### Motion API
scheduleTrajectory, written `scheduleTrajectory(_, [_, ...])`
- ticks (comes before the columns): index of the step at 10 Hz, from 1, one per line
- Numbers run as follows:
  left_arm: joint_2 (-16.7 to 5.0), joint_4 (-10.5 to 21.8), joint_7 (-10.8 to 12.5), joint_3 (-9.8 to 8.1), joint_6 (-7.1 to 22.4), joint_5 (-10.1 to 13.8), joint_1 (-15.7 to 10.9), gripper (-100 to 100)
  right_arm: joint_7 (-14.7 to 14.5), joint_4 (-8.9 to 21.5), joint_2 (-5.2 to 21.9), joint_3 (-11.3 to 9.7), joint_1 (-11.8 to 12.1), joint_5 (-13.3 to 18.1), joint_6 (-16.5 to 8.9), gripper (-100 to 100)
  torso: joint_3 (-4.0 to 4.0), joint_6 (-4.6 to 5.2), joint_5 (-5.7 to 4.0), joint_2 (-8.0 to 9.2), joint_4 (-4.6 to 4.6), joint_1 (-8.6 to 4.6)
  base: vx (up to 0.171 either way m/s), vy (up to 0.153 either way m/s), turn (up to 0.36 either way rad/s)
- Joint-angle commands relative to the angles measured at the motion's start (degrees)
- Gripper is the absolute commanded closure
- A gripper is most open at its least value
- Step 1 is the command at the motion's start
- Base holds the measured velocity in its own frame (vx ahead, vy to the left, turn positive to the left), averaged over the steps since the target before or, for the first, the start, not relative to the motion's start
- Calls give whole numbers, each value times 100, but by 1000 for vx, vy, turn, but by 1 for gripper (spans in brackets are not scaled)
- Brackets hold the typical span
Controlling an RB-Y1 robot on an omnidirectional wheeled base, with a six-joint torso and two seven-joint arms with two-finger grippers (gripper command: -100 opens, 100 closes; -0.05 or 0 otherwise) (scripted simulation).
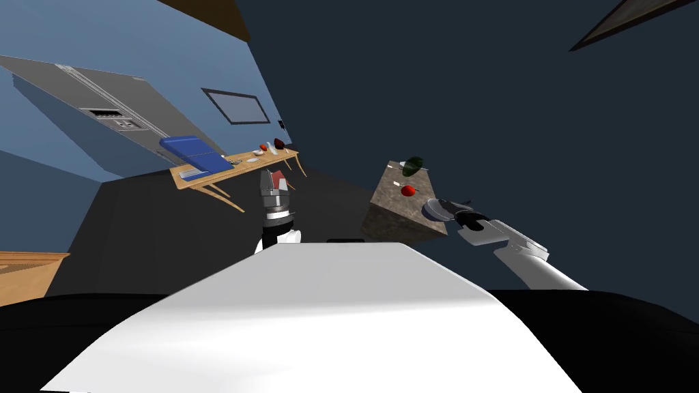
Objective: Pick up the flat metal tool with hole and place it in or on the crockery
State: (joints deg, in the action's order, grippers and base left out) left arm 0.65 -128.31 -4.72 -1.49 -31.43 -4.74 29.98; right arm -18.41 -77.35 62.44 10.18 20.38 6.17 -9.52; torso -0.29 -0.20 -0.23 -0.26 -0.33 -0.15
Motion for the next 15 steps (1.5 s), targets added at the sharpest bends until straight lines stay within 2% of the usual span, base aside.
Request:
scheduleTrajectory(1, [0, 0, 0, 0, 0, 0, 0, 0, 69, -157, 218, 26, 96, -153, -95, -100, 0, 0, 0, 0, 0, 0, -4, 1, -55])
scheduleTrajectory(9, [0, 0, 0, 0, 0, 0, 0, 0, 347, -784, 1092, 128, 478, -767, -473, -100, 2, -2, 5, 3, 2, 13, -6, 5, -37])
scheduleTrajectory(10, [0, 0, 0, 0, 0, 0, 0, 0, 314, -709, 1017, 95, 413, -712, -435, -100, 3, -2, 6, 3, 2, 13, 0, 0, 0])
scheduleTrajectory(11, [0, 0, 0, 0, 0, 0, 0, 0, 323, -720, 1029, 99, 420, -721, -446, 0, 2, -3, 4, 2, 1, 11, 0, 0, 0])
scheduleTrajectory(15, [0, 0, 0, 0, 0, 0, 0, 0, 322, -719, 1028, 99, 419, -720, -445, 0, 1, -3, 3, 1, 1, 10, 0, 0, 0])
